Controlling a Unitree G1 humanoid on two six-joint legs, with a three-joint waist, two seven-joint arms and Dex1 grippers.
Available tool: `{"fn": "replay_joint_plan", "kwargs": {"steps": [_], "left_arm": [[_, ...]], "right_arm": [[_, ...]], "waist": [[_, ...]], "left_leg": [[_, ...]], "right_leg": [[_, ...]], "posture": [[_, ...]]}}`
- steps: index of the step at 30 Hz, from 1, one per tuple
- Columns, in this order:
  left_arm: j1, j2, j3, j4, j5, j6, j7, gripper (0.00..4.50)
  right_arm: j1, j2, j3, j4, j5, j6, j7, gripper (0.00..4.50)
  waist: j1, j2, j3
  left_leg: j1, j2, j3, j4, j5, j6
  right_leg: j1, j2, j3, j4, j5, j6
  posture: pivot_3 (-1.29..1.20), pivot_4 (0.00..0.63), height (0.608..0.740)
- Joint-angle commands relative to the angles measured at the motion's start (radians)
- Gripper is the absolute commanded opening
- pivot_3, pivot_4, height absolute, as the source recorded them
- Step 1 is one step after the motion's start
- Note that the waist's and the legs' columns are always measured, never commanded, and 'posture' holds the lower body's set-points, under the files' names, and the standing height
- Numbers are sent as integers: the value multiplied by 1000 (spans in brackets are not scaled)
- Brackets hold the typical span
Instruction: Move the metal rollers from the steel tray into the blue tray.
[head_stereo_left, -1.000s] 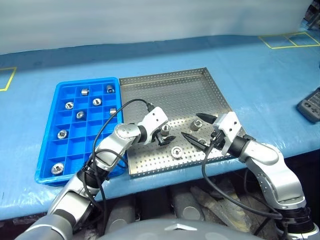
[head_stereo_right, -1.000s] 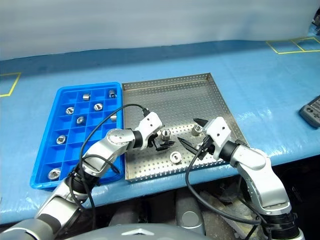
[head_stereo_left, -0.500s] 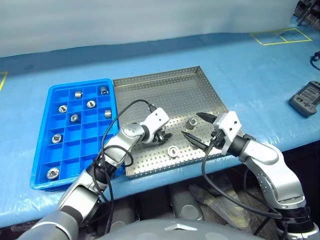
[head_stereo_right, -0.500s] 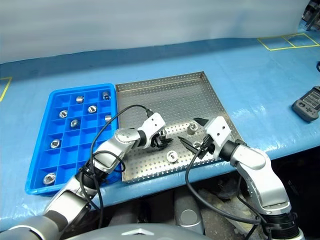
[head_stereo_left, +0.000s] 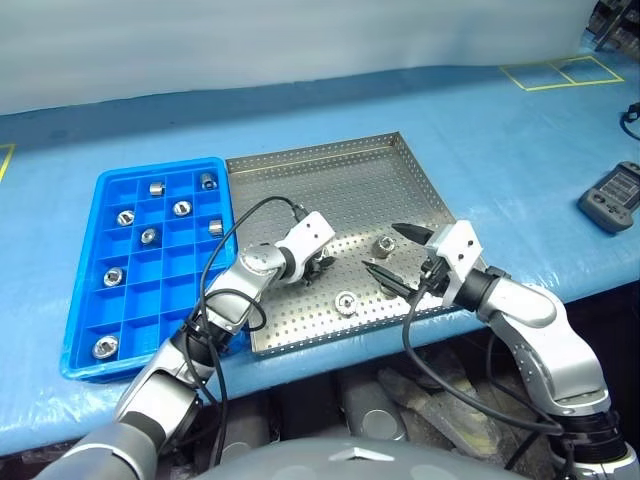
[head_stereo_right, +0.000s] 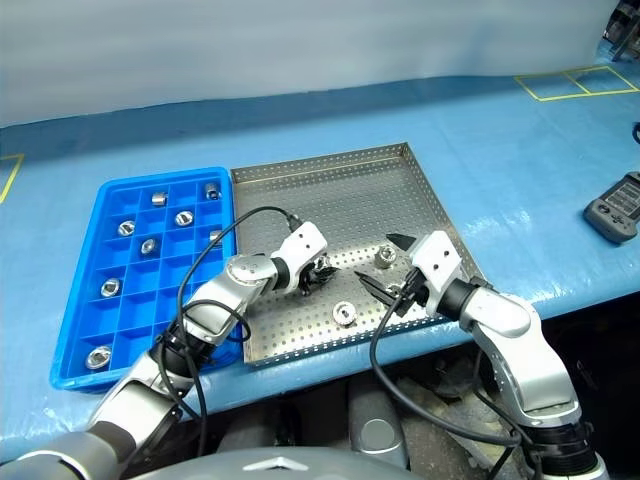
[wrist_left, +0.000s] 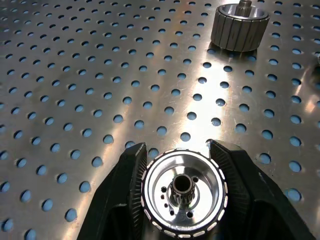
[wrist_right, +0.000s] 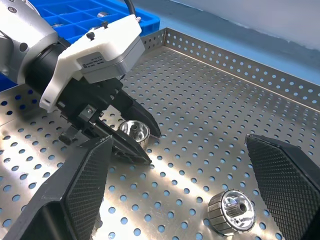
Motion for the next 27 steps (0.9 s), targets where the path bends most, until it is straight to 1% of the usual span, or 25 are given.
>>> {"fn": "replay_joint_plan", "kwargs": {"steps": [1,5,7,9,10,13,16,18,20,22,27], "left_arm": [[2,-6,37,-38,3,-5,12,1766],[11,-16,86,-87,-10,-7,33,1766],[21,-18,137,-144,-25,0,53,1766],[42,-2,216,-235,-41,29,79,1766],[55,8,255,-279,-49,49,92,1766],[139,83,384,-451,-40,146,131,1766],[220,138,460,-575,-32,233,157,1766],[253,158,486,-623,-31,274,172,1766],[318,178,532,-695,-22,325,193,1766],[370,179,571,-749,-28,363,204,1766],[432,164,594,-791,-26,404,243,1766]], "right_arm": [[-14,3,-6,-19,10,-22,2,4500],[-19,7,4,-20,11,-22,5,4500],[-23,10,10,-20,12,-22,9,4500],[-30,13,19,-17,14,-23,15,4500],[-33,14,25,-14,15,-23,19,4500],[-61,33,61,-4,34,-21,46,4500],[-87,51,99,-1,49,-16,72,4500],[-98,56,115,3,47,-15,82,4500],[-123,60,131,23,47,-16,94,4500],[-146,58,145,44,45,-16,109,4500],[-181,54,157,75,42,-22,129,4500]], "waist": [[0,0,0],[1,0,0],[1,0,0],[2,0,0],[2,0,0],[-1,1,0],[5,1,0],[22,1,0],[46,0,0],[68,0,0],[131,0,0]], "left_leg": [[0,0,0,0,0,0],[0,0,0,0,0,0],[0,0,0,0,0,0],[0,0,0,0,0,0],[0,0,0,0,0,0],[0,1,0,-1,0,0],[1,2,0,-1,0,-1],[1,2,-1,-1,0,-1],[1,0,-1,-1,0,-1],[1,0,-1,-1,0,-1],[0,0,-2,-1,0,-2]], "right_leg": [[0,0,0,0,0,0],[0,0,0,0,0,0],[0,0,0,0,0,0],[-1,-1,0,0,0,0],[-1,-1,0,0,0,0],[-1,0,1,1,1,0],[-1,0,0,1,0,-1],[-1,0,-1,1,0,-1],[0,-1,-1,1,0,0],[0,-2,-1,0,0,0],[-1,-3,-4,1,-1,-4]], "posture": [[-324,150,740],[-317,150,740],[-309,150,740],[-297,150,740],[-289,150,740],[-250,150,740],[-209,150,740],[-197,150,740],[-165,150,740],[-140,150,740],[-110,150,740]]}}
